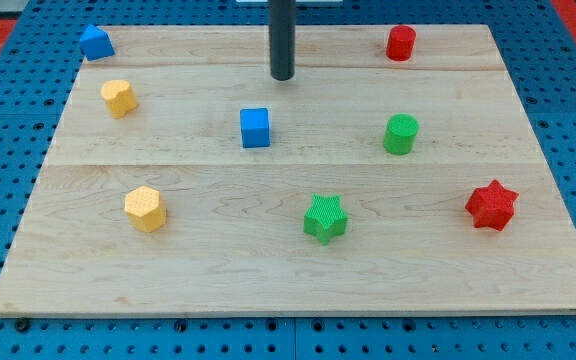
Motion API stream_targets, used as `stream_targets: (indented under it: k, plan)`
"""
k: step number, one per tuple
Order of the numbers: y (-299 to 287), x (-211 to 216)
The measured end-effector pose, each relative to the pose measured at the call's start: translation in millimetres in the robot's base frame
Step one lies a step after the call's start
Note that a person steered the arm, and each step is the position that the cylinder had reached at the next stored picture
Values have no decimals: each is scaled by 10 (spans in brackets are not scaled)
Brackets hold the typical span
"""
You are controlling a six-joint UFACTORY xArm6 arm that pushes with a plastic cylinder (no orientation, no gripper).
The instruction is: Slightly move the heart to the left side
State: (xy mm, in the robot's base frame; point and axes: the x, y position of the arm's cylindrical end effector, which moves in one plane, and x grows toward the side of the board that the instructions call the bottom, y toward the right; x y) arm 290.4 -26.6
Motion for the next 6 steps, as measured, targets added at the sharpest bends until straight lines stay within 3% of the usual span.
stream_targets:
  k: [2, 3, 4, 6]
  plan:
    - [-1355, 88]
    - [-1405, 477]
    - [-1487, 583]
    - [-1797, 362]
